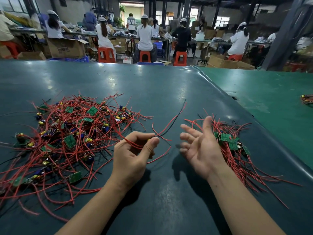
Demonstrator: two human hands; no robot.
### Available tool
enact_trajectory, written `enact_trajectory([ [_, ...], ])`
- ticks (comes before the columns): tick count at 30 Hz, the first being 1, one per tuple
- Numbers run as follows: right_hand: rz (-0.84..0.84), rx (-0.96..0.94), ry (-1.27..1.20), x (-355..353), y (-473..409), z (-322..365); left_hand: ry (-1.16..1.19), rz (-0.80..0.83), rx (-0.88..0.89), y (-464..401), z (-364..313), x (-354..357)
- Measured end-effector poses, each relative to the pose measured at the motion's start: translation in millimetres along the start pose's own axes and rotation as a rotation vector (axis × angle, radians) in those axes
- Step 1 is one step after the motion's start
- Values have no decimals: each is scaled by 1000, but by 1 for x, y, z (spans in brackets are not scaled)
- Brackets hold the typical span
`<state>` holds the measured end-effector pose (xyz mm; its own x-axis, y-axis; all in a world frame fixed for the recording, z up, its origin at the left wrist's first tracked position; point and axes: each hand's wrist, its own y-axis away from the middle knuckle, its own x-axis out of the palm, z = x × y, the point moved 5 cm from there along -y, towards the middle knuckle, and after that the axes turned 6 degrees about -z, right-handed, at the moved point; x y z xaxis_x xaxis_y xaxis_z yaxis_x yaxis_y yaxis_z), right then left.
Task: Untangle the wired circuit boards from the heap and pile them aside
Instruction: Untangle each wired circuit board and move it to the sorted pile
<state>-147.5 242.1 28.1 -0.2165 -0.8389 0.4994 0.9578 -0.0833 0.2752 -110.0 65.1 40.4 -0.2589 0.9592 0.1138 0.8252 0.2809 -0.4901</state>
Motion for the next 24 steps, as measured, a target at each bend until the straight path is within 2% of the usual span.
enact_trajectory([
  [3,220,-2,272,15,12,-16,-29,39,-2,1,1,3],
  [6,300,-80,312,23,18,-24,-79,129,11,4,1,7],
  [12,137,-224,297,15,11,-10,-108,121,37,3,2,6],
  [19,-168,-302,-5,-10,-1,17,-94,127,82,5,-2,5],
  [24,-223,-340,-136,-15,-1,22,-115,117,153,6,-7,4],
])
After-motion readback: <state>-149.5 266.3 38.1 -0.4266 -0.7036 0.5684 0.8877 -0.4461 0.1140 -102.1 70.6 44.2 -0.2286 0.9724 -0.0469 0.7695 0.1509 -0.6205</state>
